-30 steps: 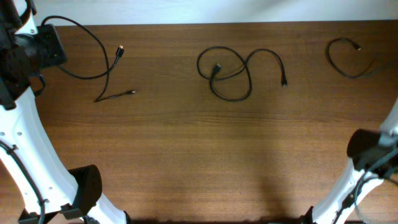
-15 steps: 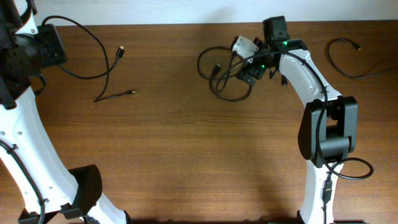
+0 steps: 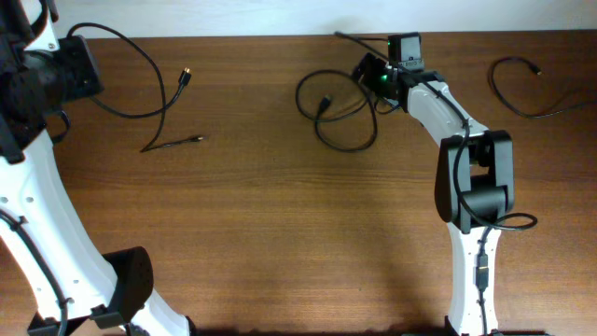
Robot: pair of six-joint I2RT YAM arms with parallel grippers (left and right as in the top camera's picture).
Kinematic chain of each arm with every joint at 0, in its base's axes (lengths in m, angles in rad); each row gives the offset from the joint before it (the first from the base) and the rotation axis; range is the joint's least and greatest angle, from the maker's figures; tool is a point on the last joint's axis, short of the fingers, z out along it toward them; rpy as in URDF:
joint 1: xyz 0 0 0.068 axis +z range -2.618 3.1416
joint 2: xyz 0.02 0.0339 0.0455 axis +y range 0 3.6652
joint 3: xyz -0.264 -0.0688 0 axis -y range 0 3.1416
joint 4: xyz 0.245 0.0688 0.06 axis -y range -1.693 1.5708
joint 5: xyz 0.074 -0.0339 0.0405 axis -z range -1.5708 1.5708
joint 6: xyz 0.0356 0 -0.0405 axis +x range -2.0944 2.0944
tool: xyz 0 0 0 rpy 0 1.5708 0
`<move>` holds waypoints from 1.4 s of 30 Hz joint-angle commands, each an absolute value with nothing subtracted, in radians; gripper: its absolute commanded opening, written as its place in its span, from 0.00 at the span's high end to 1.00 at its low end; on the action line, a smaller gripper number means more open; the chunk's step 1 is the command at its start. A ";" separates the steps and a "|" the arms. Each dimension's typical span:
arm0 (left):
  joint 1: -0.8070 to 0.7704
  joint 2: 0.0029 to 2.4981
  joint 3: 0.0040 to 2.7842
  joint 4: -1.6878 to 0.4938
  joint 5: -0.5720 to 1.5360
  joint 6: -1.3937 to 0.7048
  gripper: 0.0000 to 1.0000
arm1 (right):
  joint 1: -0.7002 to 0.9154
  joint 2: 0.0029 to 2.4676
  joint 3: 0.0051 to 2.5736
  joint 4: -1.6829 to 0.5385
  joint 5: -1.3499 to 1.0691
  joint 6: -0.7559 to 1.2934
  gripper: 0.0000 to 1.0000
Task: Untangle cables
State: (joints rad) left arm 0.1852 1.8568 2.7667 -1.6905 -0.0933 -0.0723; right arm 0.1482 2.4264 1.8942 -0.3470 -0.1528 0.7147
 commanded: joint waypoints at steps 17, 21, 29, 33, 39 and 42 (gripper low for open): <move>0.186 1.851 2.768 -1.688 -0.083 -0.056 1.00 | 0.173 2.422 1.937 -0.528 0.352 0.455 0.01; 0.186 1.851 2.746 -1.688 -0.083 -0.056 1.00 | 0.234 2.374 2.092 -0.664 0.349 0.453 0.01; 0.186 1.851 2.735 -1.688 -0.083 -0.055 1.00 | 0.236 2.386 2.091 -0.920 0.160 0.874 0.01; 0.186 1.851 2.735 -1.688 -0.083 -0.056 1.00 | 0.242 2.465 2.090 -0.822 0.063 0.869 0.01; 0.186 1.851 2.735 -1.688 -0.083 -0.056 1.00 | 0.247 2.529 2.083 -0.804 0.063 0.817 0.96; 0.186 1.851 2.735 -1.688 -0.083 -0.056 1.00 | 0.247 2.529 2.083 -0.820 0.064 0.817 0.96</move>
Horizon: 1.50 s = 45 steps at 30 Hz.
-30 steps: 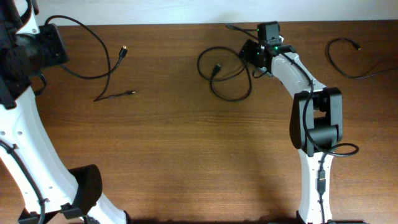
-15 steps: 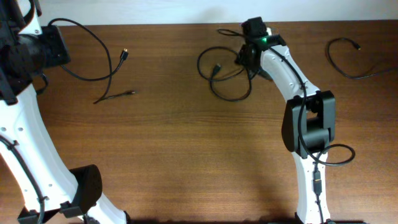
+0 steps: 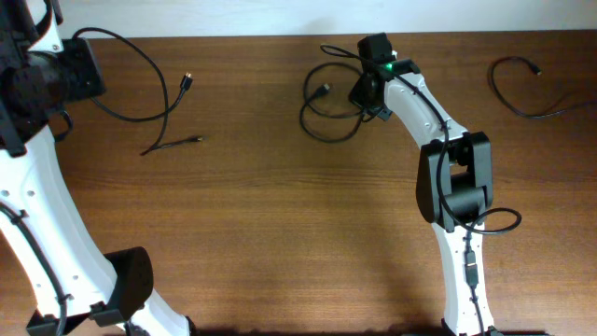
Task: Untangle cables
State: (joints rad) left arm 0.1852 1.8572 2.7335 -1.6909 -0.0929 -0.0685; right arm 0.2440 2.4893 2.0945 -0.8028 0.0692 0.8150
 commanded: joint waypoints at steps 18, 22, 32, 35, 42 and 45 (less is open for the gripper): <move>0.186 1.851 2.734 -1.688 -0.083 -0.051 1.00 | -0.319 2.172 2.344 -1.699 0.435 1.243 0.96; 0.186 1.851 2.734 -1.688 -0.086 -0.047 1.00 | -0.741 2.172 2.344 -1.659 0.422 1.371 0.96; 0.183 1.851 2.734 -1.688 -0.083 -0.049 1.00 | -0.736 2.183 2.356 -0.998 0.213 0.344 0.96; 0.183 1.851 2.731 -1.688 -0.083 -0.049 1.00 | -0.656 2.220 2.116 -0.981 0.220 0.450 0.97; 0.183 1.851 2.731 -1.688 -0.047 -0.049 1.00 | -0.627 2.220 1.615 -0.801 0.009 0.461 0.96; 0.183 1.851 2.731 -1.688 -0.048 -0.047 1.00 | -0.623 2.202 1.646 -0.812 -0.098 0.339 0.18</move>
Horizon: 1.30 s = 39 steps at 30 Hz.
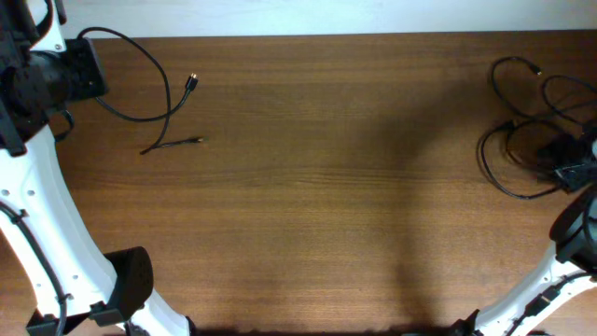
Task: Untangle cables
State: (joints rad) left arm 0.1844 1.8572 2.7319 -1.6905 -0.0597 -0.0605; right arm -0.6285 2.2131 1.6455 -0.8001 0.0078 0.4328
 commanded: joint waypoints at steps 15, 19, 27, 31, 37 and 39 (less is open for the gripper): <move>-0.324 2.247 2.731 -1.472 0.136 -0.030 1.00 | -0.121 1.858 2.014 -0.981 -0.251 -0.120 0.11; -0.519 2.396 2.731 -1.354 0.142 -0.030 1.00 | -0.118 1.858 2.164 -1.050 -0.257 -0.113 0.02; -0.452 2.387 2.955 -1.309 0.142 -0.194 1.00 | 0.066 1.922 2.156 -1.040 -0.190 0.753 0.05; -0.447 2.387 3.000 -1.298 0.142 -0.185 1.00 | 0.110 1.967 2.156 -0.914 -0.339 0.458 0.02; -0.435 2.387 3.000 -1.322 0.142 -0.159 1.00 | 0.141 2.056 2.145 -0.986 -0.258 -0.808 0.01; -0.435 2.387 3.000 -1.333 0.142 -0.129 1.00 | 0.117 2.104 2.145 -0.847 -0.042 -0.814 0.01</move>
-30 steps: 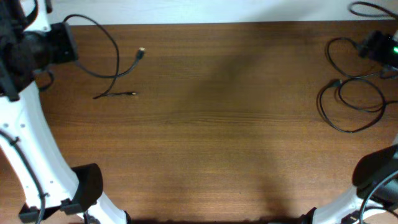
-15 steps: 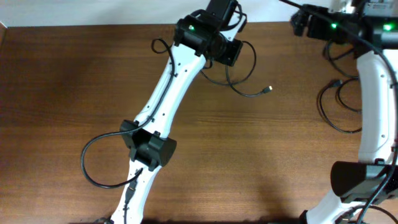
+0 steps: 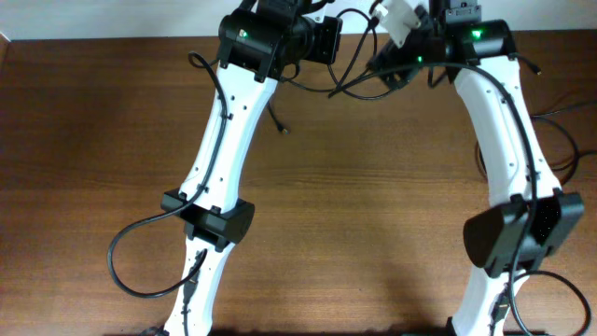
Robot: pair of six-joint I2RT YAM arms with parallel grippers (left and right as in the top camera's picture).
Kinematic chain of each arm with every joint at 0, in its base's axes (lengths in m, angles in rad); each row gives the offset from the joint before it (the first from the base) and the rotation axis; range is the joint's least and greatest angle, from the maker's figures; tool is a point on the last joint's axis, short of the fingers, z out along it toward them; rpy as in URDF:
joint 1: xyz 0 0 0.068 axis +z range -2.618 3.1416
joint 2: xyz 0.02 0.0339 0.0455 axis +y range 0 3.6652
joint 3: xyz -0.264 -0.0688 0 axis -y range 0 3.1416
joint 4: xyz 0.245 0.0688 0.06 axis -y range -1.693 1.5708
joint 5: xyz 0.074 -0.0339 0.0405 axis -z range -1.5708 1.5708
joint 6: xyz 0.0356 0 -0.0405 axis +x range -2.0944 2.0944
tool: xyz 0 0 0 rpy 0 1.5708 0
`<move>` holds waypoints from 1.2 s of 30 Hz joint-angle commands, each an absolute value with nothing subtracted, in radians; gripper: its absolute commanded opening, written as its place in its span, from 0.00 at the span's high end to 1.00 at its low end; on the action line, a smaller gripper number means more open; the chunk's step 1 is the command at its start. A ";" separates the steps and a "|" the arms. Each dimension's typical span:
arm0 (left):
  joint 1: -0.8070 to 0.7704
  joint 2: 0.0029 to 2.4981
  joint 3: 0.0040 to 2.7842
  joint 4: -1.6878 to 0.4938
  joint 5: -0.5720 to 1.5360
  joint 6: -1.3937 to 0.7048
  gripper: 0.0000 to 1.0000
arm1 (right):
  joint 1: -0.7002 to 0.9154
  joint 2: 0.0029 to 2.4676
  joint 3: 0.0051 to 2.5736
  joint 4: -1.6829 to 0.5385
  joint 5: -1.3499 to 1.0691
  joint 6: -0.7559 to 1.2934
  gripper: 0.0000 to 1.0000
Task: Untangle cables
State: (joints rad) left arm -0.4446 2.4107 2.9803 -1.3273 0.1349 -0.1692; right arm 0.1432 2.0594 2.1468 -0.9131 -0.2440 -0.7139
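Both arms are raised high over the far middle of the table. My left gripper point(image 3: 328, 39) and my right gripper point(image 3: 396, 26) face each other a short way apart. Black cables point(image 3: 359, 82) loop and cross between them, lifted off the wood. Each gripper seems shut on a strand, but the fingers themselves are hard to make out. One cable end with a plug point(image 3: 280, 126) hangs down beside the left arm. More black cable point(image 3: 560, 117) trails at the right edge behind the right arm.
The brown wooden table point(image 3: 93, 140) fills the view, with a white wall strip along its far edge. The left arm's base point(image 3: 207, 224) and the right arm's base point(image 3: 518, 238) stand near the front. A supply cable loop point(image 3: 131, 266) lies by the left base.
The left arm was at the far left corner and the right arm at the right edge. Both are now raised at the far middle, with cables strung between their grippers. The far-left cable has left the table.
The right gripper was on a tangled bundle at the far middle while the left arm held a cable end at the far left. The bundle then lay at the right edge under the right gripper. Now both grippers meet high at the far middle with the cables between them.
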 commanded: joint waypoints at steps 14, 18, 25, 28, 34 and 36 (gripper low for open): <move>-0.434 2.387 3.000 -1.329 0.143 -0.126 1.00 | 0.141 2.216 2.143 -0.801 -0.915 -0.800 0.01; -0.434 2.387 3.000 -1.331 0.166 -0.126 1.00 | 0.157 2.249 2.143 -0.729 -0.838 -0.770 0.96; -0.434 2.387 3.000 -1.340 0.161 -0.126 1.00 | 0.054 2.223 2.144 -0.733 -0.849 -0.700 0.96; -0.431 2.387 3.000 -1.333 0.161 -0.126 1.00 | -0.042 2.114 2.149 -0.722 -0.857 -0.601 0.96; -0.417 2.387 3.000 -1.329 0.101 -0.126 0.87 | -0.101 1.860 2.149 -0.778 -0.790 -0.586 0.96; -0.415 2.386 3.000 -1.336 0.101 -0.126 0.01 | -0.106 1.854 2.149 -0.809 -0.775 -0.587 0.96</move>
State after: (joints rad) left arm -0.4404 2.4001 2.9982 -1.3273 0.1661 -0.1287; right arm -0.0849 1.8820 2.1422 -0.7860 -0.8139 -0.6022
